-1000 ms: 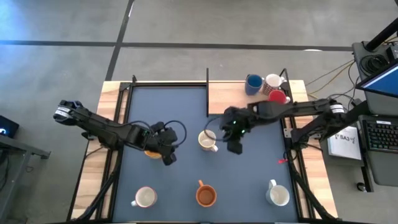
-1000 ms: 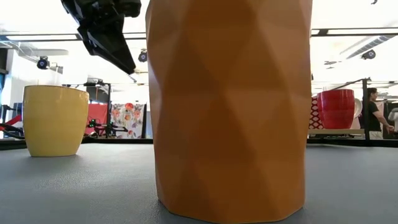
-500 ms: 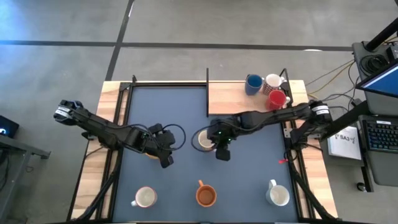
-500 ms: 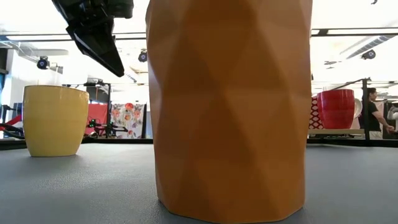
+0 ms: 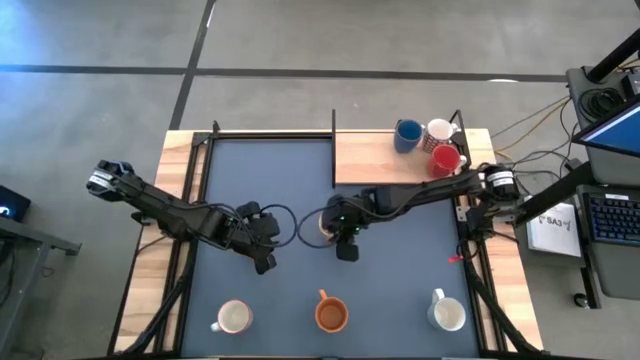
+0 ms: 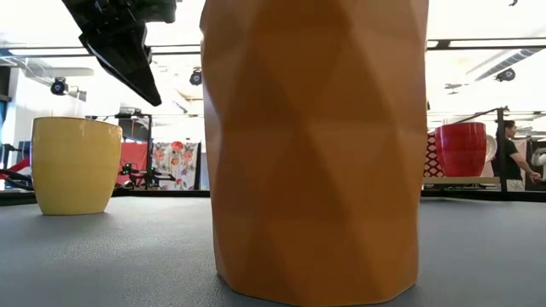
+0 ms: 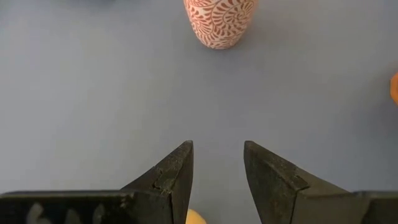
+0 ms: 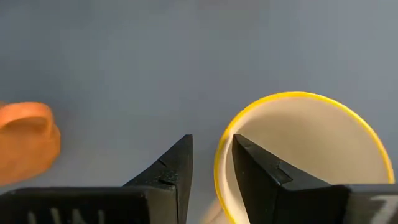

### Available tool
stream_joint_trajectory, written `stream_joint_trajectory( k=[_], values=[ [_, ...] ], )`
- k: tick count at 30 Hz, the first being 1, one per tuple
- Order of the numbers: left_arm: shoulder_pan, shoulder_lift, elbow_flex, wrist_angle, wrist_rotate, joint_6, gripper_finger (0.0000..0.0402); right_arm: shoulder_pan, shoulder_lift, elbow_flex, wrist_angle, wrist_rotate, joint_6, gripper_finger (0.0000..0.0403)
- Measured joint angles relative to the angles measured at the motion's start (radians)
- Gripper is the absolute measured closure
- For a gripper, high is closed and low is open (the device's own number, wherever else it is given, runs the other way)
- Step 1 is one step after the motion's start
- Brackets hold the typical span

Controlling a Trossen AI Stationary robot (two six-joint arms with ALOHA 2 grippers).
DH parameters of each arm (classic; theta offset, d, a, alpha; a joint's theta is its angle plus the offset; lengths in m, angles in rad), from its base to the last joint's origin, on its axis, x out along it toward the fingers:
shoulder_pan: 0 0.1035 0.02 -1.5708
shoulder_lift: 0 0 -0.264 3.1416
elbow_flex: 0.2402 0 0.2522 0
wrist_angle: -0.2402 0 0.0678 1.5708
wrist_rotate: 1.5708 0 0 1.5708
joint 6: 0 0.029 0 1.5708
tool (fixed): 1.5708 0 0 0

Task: Place coffee mugs
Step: Put the orange patterned mug on the shelf

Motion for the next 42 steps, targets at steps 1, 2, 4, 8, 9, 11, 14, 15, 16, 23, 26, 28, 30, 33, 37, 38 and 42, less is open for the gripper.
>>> stream_joint_trajectory(
  k=[1,2,4,8,9,11,14,15,16,23,26,28,30,33,37,38,42],
  values=[
    [-0.001,0.000,0.000,0.000,0.000,-0.001,0.0277,0.000,0.009,0.000,0.006,0.000,0.000,0.0302],
    [-0.002,0.000,0.000,-0.003,0.000,-0.001,0.0277,0.000,0.016,0.000,0.006,0.001,0.000,0.0303],
    [-0.003,0.000,0.000,-0.006,0.000,-0.001,0.0277,0.000,0.030,0.000,0.003,0.001,0.000,0.0303],
    [-0.003,0.000,0.000,-0.009,0.000,-0.001,0.0277,0.000,0.038,-0.005,-0.004,0.001,0.001,0.0306],
    [-0.003,0.000,0.000,-0.014,0.000,-0.001,0.0277,0.000,0.037,-0.005,-0.005,0.001,0.001,0.0311],
    [-0.003,0.000,0.000,-0.015,0.000,-0.001,0.0277,0.000,0.033,-0.005,-0.016,0.001,0.001,0.0329],
    [-0.003,0.000,0.000,-0.015,-0.001,-0.001,0.0277,0.000,0.028,-0.003,-0.044,0.001,-0.008,0.0370],
    [-0.003,0.000,0.000,-0.015,-0.001,-0.001,0.0277,0.000,0.028,-0.003,-0.047,0.003,-0.018,0.0380],
    [-0.003,0.000,0.000,-0.015,-0.002,-0.001,0.0277,-0.001,0.026,-0.003,-0.052,0.008,-0.022,0.0383],
    [-0.003,0.000,0.000,-0.015,-0.003,-0.004,0.0277,-0.002,-0.011,-0.005,-0.175,0.017,-0.019,0.0387],
    [-0.003,0.000,0.000,-0.015,-0.003,-0.004,0.0277,-0.002,-0.067,-0.008,-0.288,0.084,-0.001,0.0389],
    [-0.003,0.000,0.000,-0.015,-0.003,-0.004,0.0277,-0.006,-0.112,-0.011,-0.367,0.132,0.023,0.0390],
    [-0.003,0.000,0.000,-0.014,-0.007,-0.004,0.0277,-0.014,-0.168,-0.011,-0.412,0.169,0.046,0.0390],
    [-0.003,0.000,0.000,-0.014,-0.032,-0.004,0.0277,-0.034,-0.243,-0.020,-0.483,0.225,0.072,0.0390],
    [-0.003,0.000,0.000,-0.011,-0.041,-0.004,0.0277,-0.097,-0.327,-0.031,-0.566,0.285,0.107,0.0390],
    [-0.003,0.000,0.000,-0.010,-0.046,-0.004,0.0277,-0.117,-0.349,-0.034,-0.580,0.298,0.114,0.0390],
    [-0.003,0.000,0.000,-0.006,-0.053,-0.004,0.0277,-0.214,-0.410,-0.056,-0.599,0.313,0.100,0.0390]
  ],
)
